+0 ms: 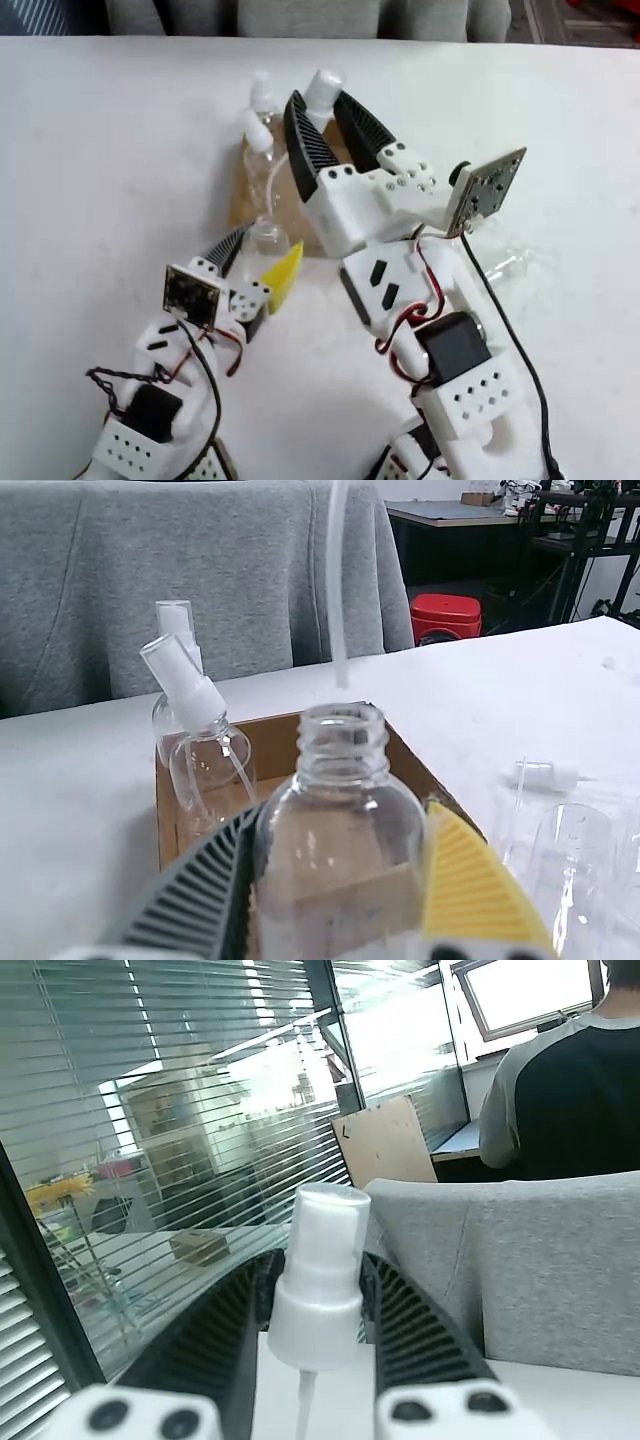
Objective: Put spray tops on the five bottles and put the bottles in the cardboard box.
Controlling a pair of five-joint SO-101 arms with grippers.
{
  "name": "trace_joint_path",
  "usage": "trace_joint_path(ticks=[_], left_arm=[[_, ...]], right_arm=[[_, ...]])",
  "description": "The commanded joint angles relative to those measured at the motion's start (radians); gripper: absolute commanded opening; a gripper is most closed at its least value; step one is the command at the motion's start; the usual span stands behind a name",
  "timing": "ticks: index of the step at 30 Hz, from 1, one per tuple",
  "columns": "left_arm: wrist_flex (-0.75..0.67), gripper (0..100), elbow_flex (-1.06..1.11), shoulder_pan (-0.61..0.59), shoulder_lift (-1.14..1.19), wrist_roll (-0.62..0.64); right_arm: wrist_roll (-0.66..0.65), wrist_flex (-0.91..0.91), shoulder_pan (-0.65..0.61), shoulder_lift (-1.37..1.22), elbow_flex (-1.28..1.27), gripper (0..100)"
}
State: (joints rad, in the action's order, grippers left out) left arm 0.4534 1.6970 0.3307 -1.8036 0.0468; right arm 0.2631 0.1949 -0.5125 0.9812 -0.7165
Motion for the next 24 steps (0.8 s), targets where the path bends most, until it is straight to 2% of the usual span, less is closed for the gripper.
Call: trace_joint_path(ticks=[1,8,24], left_arm=[[0.02,3,-0.005,0.008,-0.022,-0.014],[0.02,3,-0.005,0.008,-0.022,-0.014],[0.02,3,-0.005,0.001,-0.022,-0.014]], right_arm=[[-0.006,0.01,0.002,0.021,0.055,1.6],[0.057,0.077,-0.007,0.013,0.049,1.6],[0.058,-0.013,-0.019,0.022,-0.15,1.6]])
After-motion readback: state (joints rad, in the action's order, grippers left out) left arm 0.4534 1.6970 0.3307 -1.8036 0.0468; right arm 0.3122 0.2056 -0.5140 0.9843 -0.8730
